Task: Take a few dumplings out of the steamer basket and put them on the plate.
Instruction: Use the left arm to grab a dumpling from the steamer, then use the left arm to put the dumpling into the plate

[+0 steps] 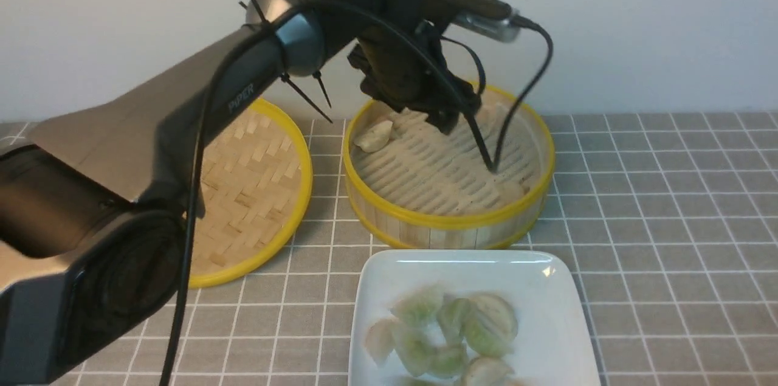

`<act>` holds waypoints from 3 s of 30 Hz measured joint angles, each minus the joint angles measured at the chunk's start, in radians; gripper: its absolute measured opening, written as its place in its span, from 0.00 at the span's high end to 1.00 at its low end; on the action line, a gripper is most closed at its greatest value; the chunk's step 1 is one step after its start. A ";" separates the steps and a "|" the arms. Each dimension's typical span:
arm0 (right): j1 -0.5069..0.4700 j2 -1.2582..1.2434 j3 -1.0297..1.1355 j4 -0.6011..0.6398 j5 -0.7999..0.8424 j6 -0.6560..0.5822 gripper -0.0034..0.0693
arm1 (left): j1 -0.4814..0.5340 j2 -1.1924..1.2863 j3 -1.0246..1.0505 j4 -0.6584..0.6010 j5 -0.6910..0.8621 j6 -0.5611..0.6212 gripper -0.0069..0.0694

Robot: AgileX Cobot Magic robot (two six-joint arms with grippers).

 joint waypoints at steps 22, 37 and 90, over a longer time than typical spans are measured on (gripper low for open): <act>0.000 0.000 0.000 0.000 0.000 0.000 0.97 | 0.067 0.224 -0.079 0.137 -0.182 0.169 0.24; 0.000 0.000 0.000 0.000 0.000 0.000 0.97 | 0.068 0.259 -0.095 0.171 -0.138 0.127 0.37; 0.000 0.000 0.000 0.000 0.000 0.014 0.97 | -0.291 0.004 0.194 -0.282 0.169 0.222 0.62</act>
